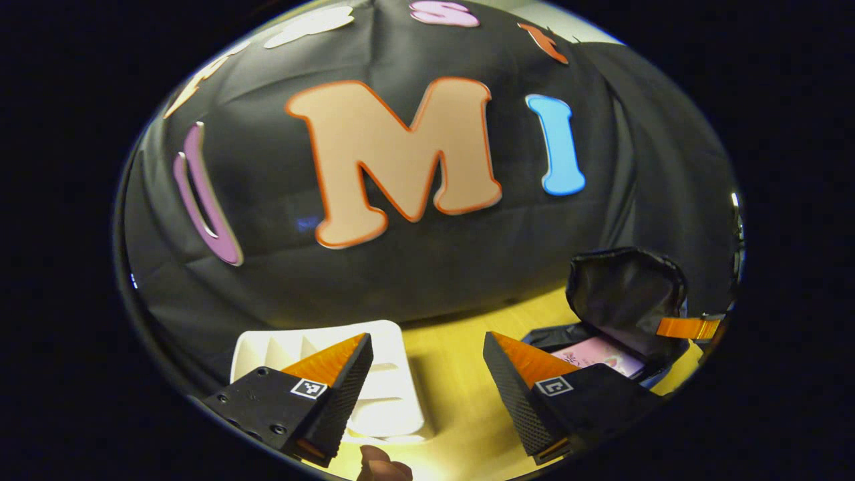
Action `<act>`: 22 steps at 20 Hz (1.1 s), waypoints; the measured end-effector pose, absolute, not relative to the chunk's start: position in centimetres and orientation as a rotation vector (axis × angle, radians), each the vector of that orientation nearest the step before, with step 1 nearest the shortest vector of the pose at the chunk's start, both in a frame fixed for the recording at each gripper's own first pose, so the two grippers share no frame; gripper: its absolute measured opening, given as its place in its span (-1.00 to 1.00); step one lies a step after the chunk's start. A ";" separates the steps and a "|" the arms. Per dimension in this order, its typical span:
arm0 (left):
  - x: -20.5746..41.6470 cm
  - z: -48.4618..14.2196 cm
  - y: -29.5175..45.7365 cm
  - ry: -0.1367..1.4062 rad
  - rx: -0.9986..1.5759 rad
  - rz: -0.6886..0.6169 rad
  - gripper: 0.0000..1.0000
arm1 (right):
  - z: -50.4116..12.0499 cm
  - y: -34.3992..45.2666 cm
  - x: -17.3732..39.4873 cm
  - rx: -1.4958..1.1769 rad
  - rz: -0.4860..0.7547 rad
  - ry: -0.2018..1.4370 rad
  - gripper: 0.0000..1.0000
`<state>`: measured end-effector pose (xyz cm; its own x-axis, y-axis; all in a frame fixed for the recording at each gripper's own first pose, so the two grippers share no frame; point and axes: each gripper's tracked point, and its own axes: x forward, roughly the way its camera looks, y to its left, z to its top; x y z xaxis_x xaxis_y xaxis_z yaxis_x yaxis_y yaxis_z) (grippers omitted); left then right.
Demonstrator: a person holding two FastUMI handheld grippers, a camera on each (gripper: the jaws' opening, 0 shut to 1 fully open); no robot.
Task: Open the schoolbag, grab two books from the bookshelf and put them into the schoolbag.
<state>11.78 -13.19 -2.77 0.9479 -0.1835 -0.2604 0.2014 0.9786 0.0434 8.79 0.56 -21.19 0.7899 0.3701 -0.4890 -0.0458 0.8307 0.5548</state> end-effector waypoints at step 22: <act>0.3 1.1 0.5 0.139 -0.006 -0.040 0.91 | -14.5 5.2 3.1 0.397 0.236 0.532 1.00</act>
<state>0.29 0.52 1.07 0.9895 -0.0402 -0.1386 0.0393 0.9992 -0.0087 3.11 5.22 -14.54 0.8378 0.3180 -0.4439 -0.1153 0.8976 0.4255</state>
